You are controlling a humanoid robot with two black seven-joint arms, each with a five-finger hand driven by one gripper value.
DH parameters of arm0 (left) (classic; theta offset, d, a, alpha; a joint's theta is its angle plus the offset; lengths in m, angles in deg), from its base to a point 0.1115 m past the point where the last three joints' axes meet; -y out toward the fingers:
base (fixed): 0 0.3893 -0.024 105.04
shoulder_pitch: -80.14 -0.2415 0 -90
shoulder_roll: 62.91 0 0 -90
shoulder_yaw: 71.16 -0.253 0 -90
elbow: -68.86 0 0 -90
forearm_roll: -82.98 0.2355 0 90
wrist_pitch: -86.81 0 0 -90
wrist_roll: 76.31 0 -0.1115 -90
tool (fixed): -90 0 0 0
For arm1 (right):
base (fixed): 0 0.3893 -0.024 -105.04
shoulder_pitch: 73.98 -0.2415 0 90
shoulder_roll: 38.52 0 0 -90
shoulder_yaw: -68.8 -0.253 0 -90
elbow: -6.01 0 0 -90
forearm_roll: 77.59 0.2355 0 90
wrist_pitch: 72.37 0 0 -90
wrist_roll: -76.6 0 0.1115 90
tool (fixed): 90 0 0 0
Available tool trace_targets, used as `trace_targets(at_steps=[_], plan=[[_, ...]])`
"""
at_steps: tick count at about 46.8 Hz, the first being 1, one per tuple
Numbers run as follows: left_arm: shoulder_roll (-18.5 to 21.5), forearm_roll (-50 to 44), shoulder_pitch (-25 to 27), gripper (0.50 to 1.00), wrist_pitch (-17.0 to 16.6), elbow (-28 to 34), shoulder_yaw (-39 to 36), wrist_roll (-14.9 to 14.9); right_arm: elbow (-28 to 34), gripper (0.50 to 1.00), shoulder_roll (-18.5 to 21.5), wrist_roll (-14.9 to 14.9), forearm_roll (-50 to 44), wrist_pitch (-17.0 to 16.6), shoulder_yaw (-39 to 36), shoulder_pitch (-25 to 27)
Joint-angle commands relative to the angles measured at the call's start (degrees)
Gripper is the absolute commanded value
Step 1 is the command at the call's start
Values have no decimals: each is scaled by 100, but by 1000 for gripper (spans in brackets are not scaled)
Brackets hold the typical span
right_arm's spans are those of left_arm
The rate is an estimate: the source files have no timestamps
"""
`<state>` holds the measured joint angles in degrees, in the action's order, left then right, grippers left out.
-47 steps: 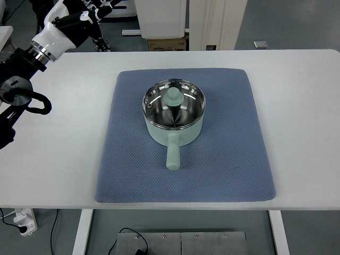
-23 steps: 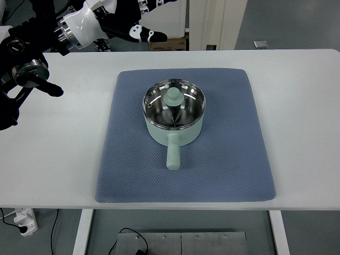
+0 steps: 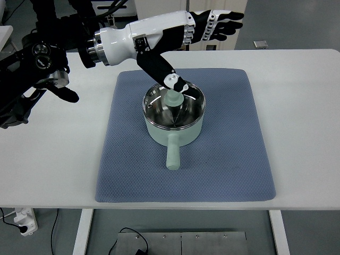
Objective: Rotate green pot handle
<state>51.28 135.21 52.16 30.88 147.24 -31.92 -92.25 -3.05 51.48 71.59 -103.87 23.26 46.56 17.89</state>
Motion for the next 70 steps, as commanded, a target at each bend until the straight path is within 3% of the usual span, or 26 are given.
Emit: trace_targets(at_steps=[1,12,32,70], plan=[[25,76,47,1000,82,168,-161,3,0,1000,0,0,0,0,0,7],[192,577,135,1000,93,608,-443,3,0,1000,0,0,0,0,0,7],[262,1324,197,1000,93,582,-829,12,0,1000,0,0,0,0,0,-2],[-239,3434,188,1000,93,494,-1629,74,0,1000,0,0,0,0,0,-2]])
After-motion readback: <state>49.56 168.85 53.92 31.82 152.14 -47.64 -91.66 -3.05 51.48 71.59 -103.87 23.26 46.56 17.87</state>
